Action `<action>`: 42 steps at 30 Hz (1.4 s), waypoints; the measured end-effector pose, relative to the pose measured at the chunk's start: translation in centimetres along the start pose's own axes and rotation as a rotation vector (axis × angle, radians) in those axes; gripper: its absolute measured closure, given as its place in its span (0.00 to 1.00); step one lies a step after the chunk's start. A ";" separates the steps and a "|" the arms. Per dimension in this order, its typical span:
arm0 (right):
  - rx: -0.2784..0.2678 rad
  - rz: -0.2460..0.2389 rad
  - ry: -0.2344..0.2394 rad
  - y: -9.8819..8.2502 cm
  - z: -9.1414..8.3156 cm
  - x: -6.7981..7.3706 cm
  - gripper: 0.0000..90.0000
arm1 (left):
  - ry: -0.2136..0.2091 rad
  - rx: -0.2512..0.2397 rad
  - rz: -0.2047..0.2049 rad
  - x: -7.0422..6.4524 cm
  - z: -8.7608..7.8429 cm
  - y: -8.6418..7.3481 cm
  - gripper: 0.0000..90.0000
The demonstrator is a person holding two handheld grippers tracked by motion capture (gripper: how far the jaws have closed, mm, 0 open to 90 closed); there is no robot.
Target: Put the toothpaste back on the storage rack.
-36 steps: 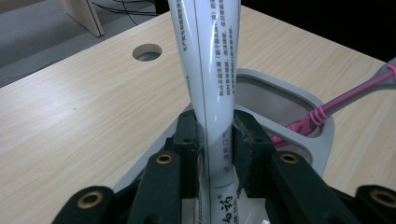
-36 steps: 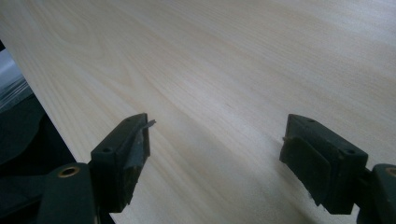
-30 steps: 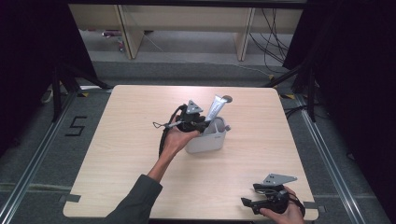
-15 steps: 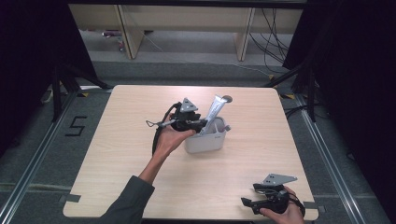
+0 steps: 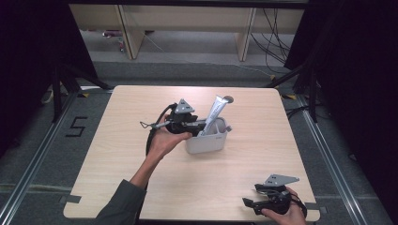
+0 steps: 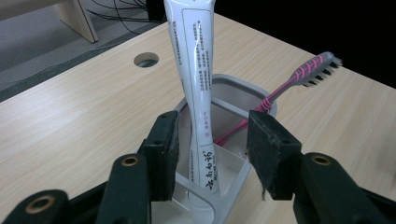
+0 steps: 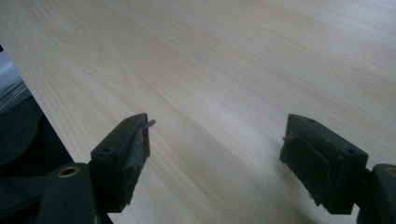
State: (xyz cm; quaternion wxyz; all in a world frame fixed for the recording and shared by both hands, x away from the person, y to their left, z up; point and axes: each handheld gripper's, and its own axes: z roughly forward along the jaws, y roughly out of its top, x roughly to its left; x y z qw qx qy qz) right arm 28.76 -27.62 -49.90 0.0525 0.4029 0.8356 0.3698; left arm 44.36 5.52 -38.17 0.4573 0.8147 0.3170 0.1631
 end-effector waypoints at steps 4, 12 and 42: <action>0.002 0.011 -0.004 0.0 0.0 0.1 0.26 | -0.001 0.003 -0.001 -0.1 -1.0 -0.1 0.57; -0.002 -0.005 -0.011 0.0 0.0 -0.1 0.26 | -0.012 0.000 0.003 -0.4 -2.3 -0.3 0.51; 0.005 0.004 -0.001 0.0 0.0 0.0 0.26 | -0.018 -0.027 0.017 -1.5 -7.2 -4.0 0.44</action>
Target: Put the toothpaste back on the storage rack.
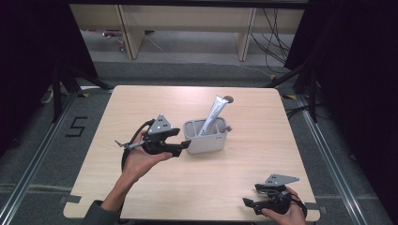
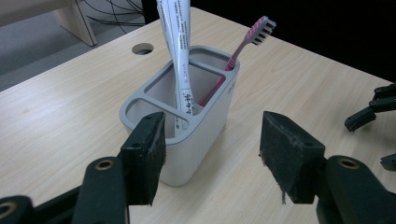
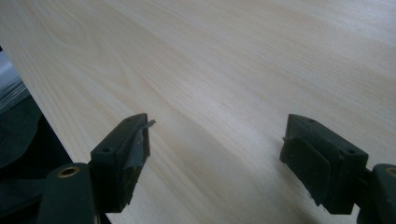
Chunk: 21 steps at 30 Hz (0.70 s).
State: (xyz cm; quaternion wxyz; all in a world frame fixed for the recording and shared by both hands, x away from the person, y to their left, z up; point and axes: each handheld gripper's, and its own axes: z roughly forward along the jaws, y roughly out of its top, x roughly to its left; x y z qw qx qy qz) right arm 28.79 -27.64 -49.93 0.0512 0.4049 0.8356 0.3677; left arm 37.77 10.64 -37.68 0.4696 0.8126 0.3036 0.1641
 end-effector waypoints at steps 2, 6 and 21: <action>-0.006 -0.009 0.000 0.0 0.1 -0.1 0.26 | 0.003 -0.012 -0.013 -0.1 -0.2 -0.2 0.42; -0.009 -0.013 -0.003 0.0 0.1 -0.1 0.26 | 0.012 -0.014 -0.016 -0.3 -0.6 -0.6 0.36; -0.006 -0.008 -0.015 -0.2 -0.1 0.0 0.26 | 0.021 0.008 -0.008 -1.1 -1.0 -3.1 0.27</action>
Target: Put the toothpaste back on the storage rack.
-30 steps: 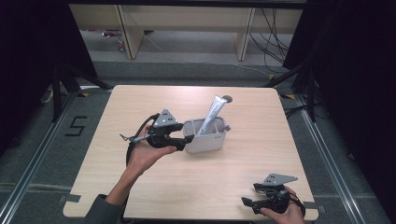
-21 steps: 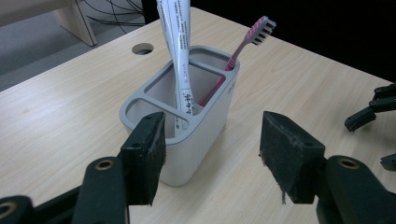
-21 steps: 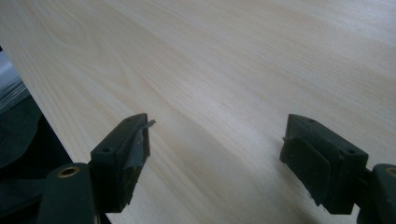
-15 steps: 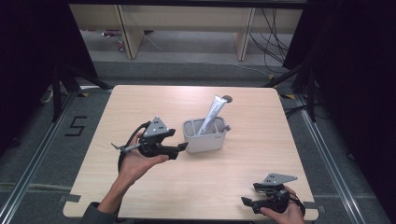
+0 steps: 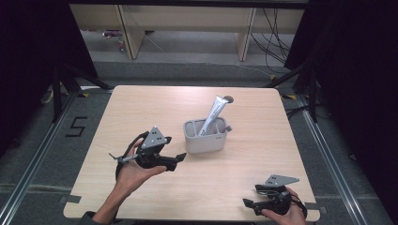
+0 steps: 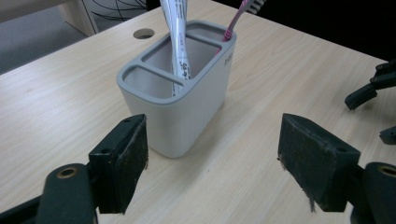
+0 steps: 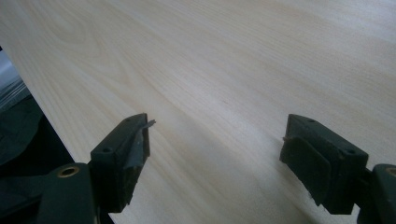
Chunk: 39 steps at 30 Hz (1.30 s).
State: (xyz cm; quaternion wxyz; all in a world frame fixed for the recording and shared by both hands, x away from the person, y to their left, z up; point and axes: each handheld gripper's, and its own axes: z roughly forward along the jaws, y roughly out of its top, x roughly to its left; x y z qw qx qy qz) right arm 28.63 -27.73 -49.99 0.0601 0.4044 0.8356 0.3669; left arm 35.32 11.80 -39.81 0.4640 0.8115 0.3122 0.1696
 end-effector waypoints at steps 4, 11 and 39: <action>0.001 0.001 -0.001 0.0 0.0 0.0 0.26 | 0.001 0.005 0.004 0.0 -0.2 -0.7 0.27; 0.002 0.002 0.004 0.0 0.1 0.2 0.26 | -0.005 0.001 0.008 -0.3 -0.8 -1.7 0.26; 0.006 0.001 0.004 0.1 0.1 0.3 0.26 | -0.013 0.015 -0.014 -0.8 -1.1 -7.6 0.25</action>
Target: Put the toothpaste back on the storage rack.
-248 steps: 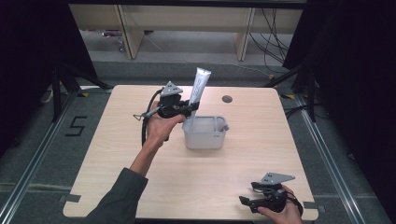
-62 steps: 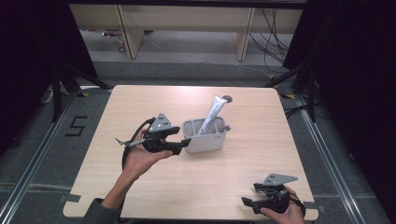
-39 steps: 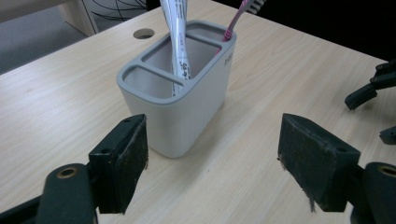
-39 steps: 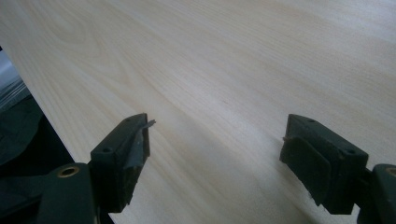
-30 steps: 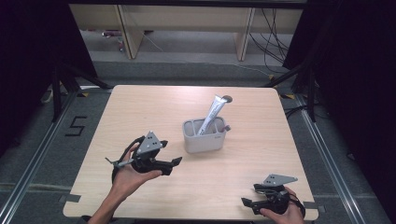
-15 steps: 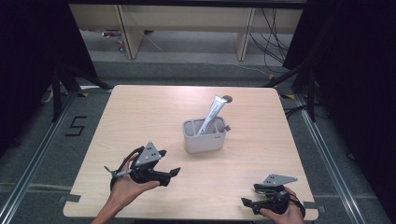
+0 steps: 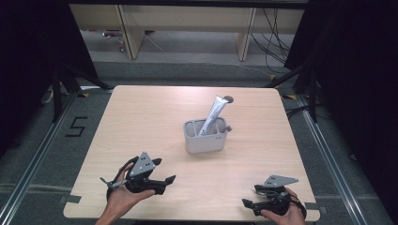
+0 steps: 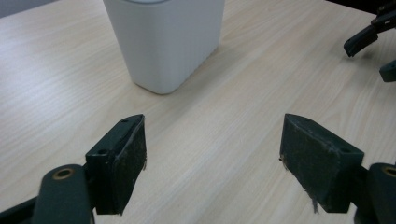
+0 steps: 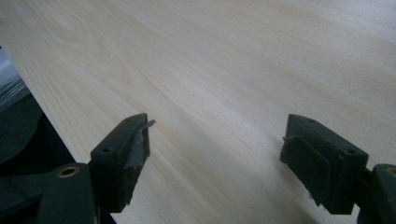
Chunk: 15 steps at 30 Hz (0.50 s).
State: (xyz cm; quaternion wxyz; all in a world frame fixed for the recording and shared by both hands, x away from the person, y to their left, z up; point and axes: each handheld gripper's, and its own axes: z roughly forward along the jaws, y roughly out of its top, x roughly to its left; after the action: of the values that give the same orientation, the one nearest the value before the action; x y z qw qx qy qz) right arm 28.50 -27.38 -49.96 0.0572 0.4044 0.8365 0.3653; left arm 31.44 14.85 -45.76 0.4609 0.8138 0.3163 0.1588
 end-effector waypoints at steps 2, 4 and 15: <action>0.001 0.011 0.007 0.0 0.1 0.1 0.26 | 0.002 0.008 0.001 0.0 0.0 -0.4 0.25; 0.001 0.013 0.006 0.0 0.1 0.1 0.26 | 0.000 0.013 0.002 -0.1 -0.1 -0.8 0.25; 0.008 0.023 0.004 0.0 0.1 0.2 0.26 | -0.012 0.026 0.002 -0.6 -0.6 -2.8 0.24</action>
State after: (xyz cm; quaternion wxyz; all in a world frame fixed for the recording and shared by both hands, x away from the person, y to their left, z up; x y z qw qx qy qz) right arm 28.38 -27.20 -49.97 0.0496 0.4136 0.8334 0.3631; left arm 29.62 15.83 -47.80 0.4521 0.8211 0.3144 0.1502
